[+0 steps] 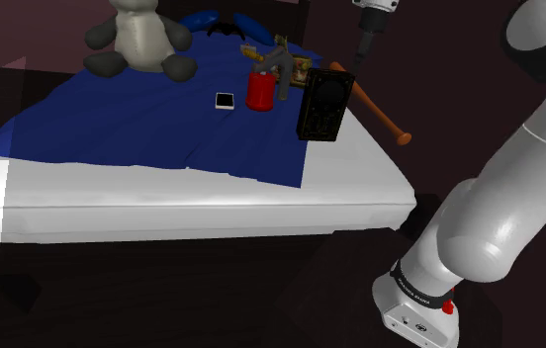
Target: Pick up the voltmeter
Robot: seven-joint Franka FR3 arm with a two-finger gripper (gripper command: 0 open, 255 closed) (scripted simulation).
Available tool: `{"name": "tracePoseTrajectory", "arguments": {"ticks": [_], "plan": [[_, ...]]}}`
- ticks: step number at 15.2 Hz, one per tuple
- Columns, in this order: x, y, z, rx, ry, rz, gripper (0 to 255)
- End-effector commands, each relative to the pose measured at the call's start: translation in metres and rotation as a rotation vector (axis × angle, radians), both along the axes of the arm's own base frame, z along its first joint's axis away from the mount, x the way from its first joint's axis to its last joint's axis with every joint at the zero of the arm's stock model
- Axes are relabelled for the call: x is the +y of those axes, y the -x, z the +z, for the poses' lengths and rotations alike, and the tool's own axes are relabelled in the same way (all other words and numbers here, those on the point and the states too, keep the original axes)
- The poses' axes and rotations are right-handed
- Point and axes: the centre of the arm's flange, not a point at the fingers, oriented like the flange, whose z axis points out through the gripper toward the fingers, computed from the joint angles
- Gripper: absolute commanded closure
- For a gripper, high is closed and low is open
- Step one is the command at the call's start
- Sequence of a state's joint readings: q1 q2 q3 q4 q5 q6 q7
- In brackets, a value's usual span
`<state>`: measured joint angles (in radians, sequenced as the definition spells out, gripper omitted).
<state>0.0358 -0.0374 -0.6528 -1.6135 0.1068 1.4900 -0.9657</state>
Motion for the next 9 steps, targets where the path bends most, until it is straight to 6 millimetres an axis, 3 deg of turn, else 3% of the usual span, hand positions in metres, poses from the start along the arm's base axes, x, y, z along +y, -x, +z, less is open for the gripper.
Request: {"name": "tracePoseTrajectory", "arguments": {"ticks": [1,3,9], "plan": [[-0.025,-0.016,-0.002,0.018,-0.013,0.047,0],[-0.041,-0.028,-0.006,0.031,-0.023,0.074,0],[-0.041,-0.028,-0.038,0.031,-0.023,0.074,0]]}}
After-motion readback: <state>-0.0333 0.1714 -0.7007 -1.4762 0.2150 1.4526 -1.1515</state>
